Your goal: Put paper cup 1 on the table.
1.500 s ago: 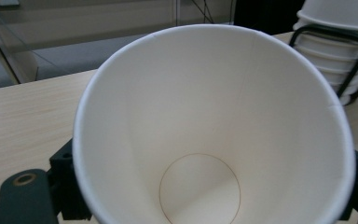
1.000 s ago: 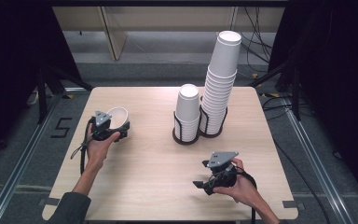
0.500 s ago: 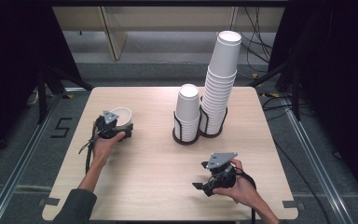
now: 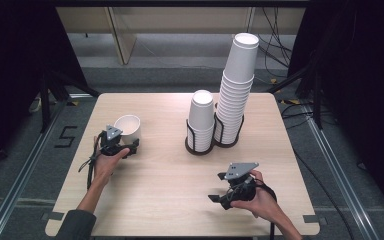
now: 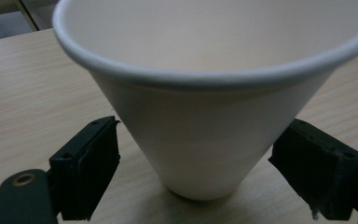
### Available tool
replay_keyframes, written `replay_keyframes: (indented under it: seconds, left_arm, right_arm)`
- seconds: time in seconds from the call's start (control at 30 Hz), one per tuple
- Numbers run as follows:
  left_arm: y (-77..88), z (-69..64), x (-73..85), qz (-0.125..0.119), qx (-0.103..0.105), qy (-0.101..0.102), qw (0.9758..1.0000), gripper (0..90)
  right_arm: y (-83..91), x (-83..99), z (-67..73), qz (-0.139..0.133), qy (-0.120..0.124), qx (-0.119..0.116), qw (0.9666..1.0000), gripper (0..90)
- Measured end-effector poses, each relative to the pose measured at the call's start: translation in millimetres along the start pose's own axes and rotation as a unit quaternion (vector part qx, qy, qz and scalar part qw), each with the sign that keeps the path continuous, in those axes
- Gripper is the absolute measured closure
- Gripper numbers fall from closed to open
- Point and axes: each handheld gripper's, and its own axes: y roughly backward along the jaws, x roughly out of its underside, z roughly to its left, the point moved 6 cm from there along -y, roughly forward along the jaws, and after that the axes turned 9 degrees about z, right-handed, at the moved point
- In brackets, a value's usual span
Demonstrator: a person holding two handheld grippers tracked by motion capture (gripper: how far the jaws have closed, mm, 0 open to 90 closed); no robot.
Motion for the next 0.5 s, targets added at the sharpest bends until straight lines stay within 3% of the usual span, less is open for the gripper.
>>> replay_keyframes:
  seconds: [0.3, 0.5]
  left_arm:
    - [20.6, -12.0, 12.1, 0.003, 0.017, 0.022, 0.9996, 14.6]
    - [41.0, -28.2, 19.7, -0.001, 0.027, 0.009, 0.9996, 14.6]
  right_arm:
    - [5.1, 1.1, -3.9, -0.010, -0.022, 0.007, 0.9997, 18.9]
    - [7.7, 1.9, -6.4, -0.014, -0.015, 0.014, 0.9997, 18.9]
